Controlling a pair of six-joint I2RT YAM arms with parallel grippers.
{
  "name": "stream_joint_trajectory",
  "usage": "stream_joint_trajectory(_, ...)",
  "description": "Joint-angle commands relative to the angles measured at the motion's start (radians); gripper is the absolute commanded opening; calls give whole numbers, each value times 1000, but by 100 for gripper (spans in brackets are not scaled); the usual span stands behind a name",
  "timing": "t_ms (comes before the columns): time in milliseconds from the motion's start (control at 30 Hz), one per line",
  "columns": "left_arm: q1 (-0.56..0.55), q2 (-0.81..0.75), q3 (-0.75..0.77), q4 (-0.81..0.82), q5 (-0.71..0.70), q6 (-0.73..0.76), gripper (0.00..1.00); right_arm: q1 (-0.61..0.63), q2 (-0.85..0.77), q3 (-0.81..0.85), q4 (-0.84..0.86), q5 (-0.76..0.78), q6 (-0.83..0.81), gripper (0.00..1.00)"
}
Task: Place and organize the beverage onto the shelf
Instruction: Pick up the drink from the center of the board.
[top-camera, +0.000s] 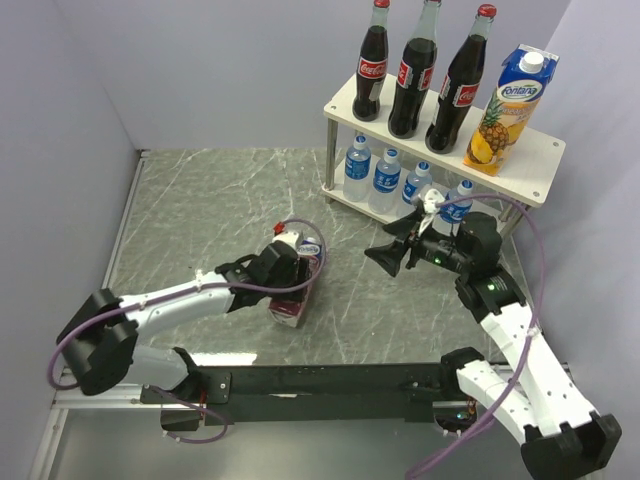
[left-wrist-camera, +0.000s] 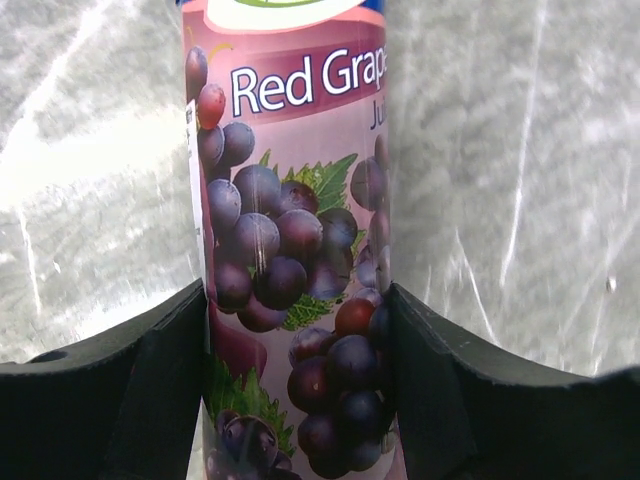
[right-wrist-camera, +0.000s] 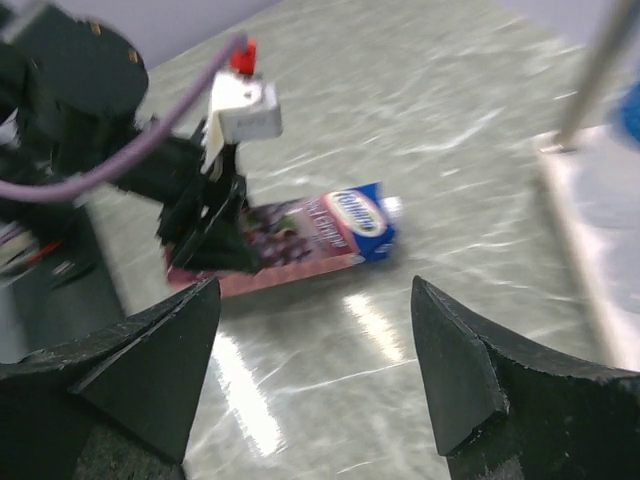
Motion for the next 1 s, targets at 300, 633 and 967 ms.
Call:
stream_joint_trajectory(300, -79, -335, -101, 415, -12, 194, 0, -5, 144, -8, 2, -258, 14, 81)
stream_joint_trajectory(633, -88, -434, -106, 504, -35, 298, 0, -5, 226, -122, 273, -209, 346, 82)
stream_joint_trajectory(967, -93, -491, -139, 597, -44, 352, 0, -3, 232, -214, 456, -95, 561, 85)
